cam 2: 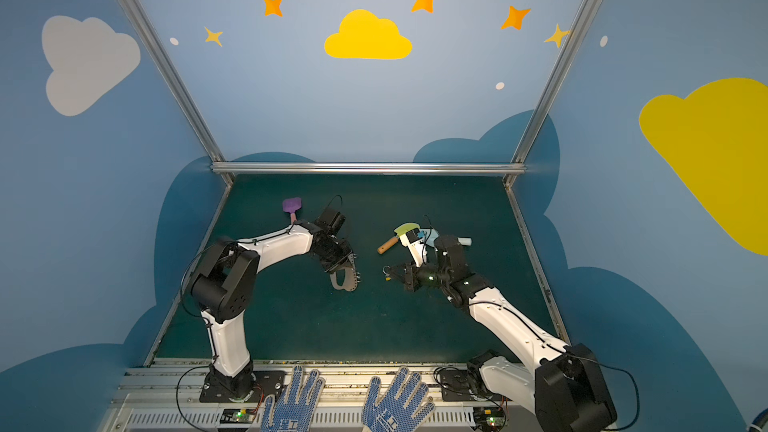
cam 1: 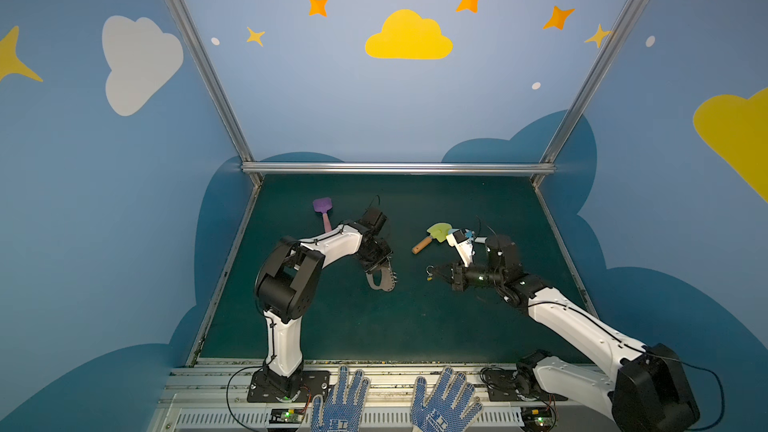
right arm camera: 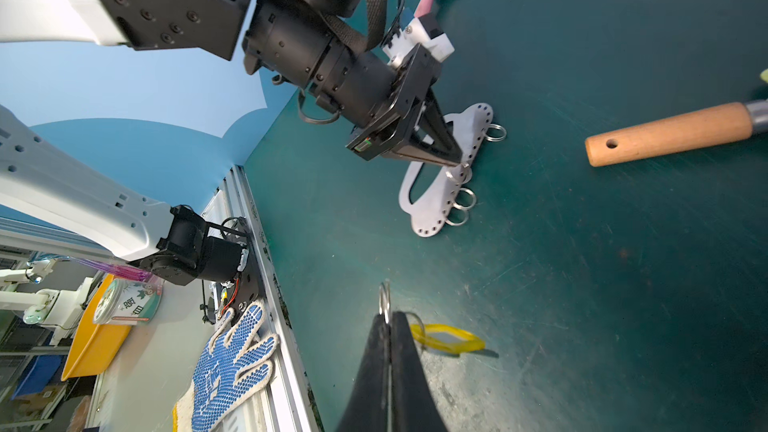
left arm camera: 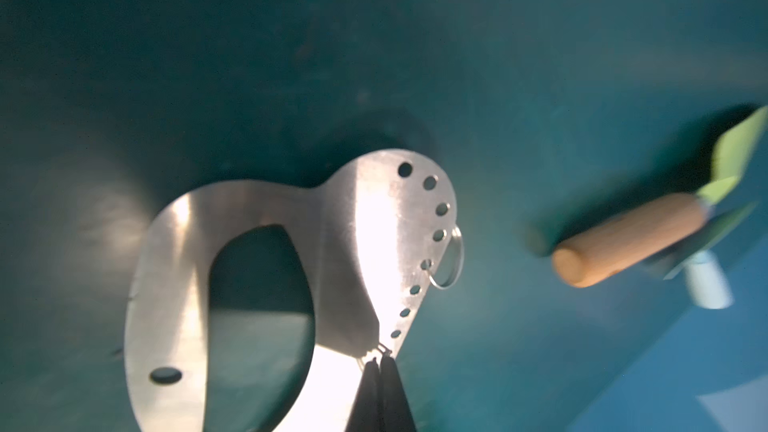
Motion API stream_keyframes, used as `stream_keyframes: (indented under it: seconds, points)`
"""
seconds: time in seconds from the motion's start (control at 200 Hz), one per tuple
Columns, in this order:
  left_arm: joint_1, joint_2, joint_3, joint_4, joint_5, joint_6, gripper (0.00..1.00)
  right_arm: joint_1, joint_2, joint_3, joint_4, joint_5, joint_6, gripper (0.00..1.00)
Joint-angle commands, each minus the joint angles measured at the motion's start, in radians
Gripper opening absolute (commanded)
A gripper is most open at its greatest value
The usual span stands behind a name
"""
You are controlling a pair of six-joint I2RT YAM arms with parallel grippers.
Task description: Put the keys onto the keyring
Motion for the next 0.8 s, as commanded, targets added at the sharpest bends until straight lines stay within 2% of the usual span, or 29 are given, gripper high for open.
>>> stream_keyframes:
  seconds: [0.0,0.12,0.34,0.376,0.441,0.466,0.576,0.796]
  points:
    - [0.008,-0.038,0.016,-0.141,-0.127,0.105,0.04,0.002,-0.011,0.004,-0.009,0.004,-0.005,0.00]
    - [0.011,-0.047,0.028,-0.159,-0.199,0.115,0.04,0.003,0.009,0.012,-0.001,-0.005,0.001,0.00]
    - [0.014,-0.084,-0.001,-0.095,-0.242,0.092,0.06,0.006,0.002,0.000,0.010,0.001,0.016,0.00]
    - [0.016,-0.090,-0.001,-0.092,-0.256,0.095,0.11,0.008,-0.004,-0.004,0.010,0.003,0.016,0.00]
    - [0.024,-0.086,0.012,-0.105,-0.258,0.101,0.33,0.008,-0.010,-0.009,0.008,0.006,0.017,0.00]
    - [0.025,-0.084,0.017,-0.114,-0.255,0.103,0.38,0.007,-0.012,-0.010,0.010,0.007,0.017,0.00]
    - [0.023,-0.120,-0.017,-0.093,-0.228,0.090,0.39,0.008,-0.016,-0.014,0.009,0.009,0.023,0.00]
    - [0.014,-0.329,-0.188,-0.006,-0.164,0.004,0.45,0.008,-0.012,-0.025,0.030,0.009,0.032,0.00]
